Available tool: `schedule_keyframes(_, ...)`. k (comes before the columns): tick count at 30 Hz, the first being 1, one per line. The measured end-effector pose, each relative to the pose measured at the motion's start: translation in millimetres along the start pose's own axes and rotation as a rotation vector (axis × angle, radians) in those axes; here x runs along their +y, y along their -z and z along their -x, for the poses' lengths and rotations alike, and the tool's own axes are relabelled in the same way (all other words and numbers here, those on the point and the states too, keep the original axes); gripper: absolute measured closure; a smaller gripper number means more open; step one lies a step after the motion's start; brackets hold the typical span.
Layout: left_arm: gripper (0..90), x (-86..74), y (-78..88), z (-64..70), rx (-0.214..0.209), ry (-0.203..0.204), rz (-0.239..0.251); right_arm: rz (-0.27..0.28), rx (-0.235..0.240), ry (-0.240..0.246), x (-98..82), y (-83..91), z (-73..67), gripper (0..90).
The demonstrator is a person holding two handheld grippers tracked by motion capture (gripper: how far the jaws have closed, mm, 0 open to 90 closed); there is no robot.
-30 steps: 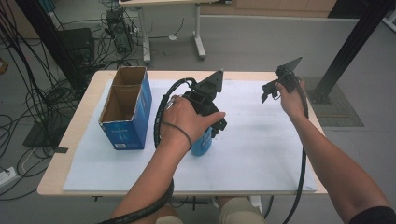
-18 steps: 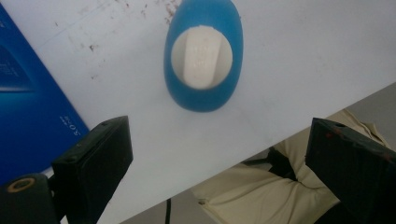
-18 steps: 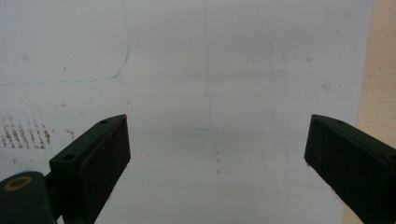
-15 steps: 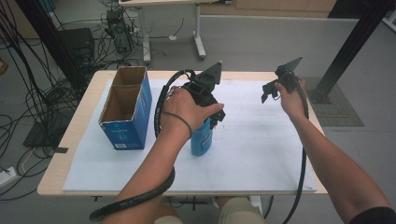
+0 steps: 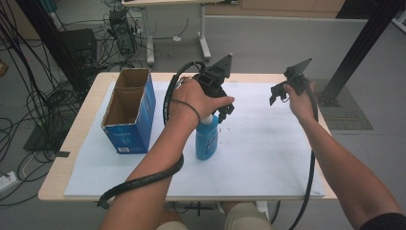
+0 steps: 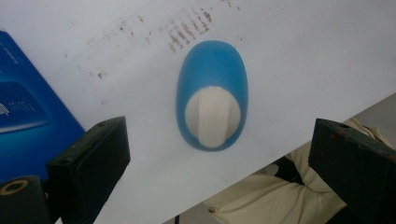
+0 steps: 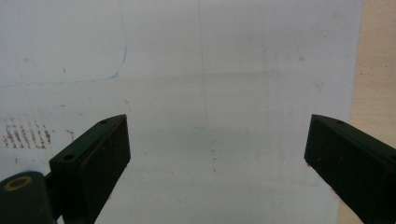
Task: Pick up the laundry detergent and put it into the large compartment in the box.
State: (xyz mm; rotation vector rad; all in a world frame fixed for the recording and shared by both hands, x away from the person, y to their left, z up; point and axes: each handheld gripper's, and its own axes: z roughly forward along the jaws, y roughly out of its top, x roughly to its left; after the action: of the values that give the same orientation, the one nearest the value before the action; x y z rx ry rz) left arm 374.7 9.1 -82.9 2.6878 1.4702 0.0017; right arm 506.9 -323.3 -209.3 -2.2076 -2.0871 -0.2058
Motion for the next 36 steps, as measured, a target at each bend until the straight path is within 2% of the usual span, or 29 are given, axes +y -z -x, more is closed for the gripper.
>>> schedule_keyframes(7, 5.6, 14.4, -0.2, -4.6, -0.006, -0.017, 0.001, -0.005, 0.007, 0.003, 0.7, 0.1, 1.3, 7.0)
schedule_keyframes(19, 5.4, 20.4, -2.7, -10.8, -0.005, -0.029, 0.004, -0.001, 0.012, 0.000, 0.2, 1.4, 4.1, 7.0)
schedule_keyframes(24, 5.3, 21.5, -7.5, -11.4, -0.009, -0.030, 0.004, -0.001, 0.011, 0.000, -0.1, 1.7, 4.2, 7.0)
schedule_keyframes(36, 5.3, 25.7, -31.3, -15.2, -0.030, -0.034, -0.035, 0.000, 0.011, 0.001, -0.9, 2.1, 3.1, 7.0)
